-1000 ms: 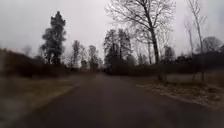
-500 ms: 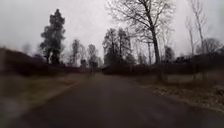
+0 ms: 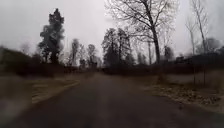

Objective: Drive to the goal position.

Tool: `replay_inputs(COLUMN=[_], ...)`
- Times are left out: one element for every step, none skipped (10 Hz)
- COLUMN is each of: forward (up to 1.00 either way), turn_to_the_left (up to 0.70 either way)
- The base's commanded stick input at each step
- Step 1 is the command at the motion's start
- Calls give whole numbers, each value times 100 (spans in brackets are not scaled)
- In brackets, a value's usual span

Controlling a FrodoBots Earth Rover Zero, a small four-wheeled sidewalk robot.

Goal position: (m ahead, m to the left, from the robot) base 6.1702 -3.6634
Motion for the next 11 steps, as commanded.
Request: replay_inputs(forward=[68,68,68,68,68,68,68,68,68,68,68], turn_to_the_left=[0,0,0,0,0,0,0,0,0,0,0])
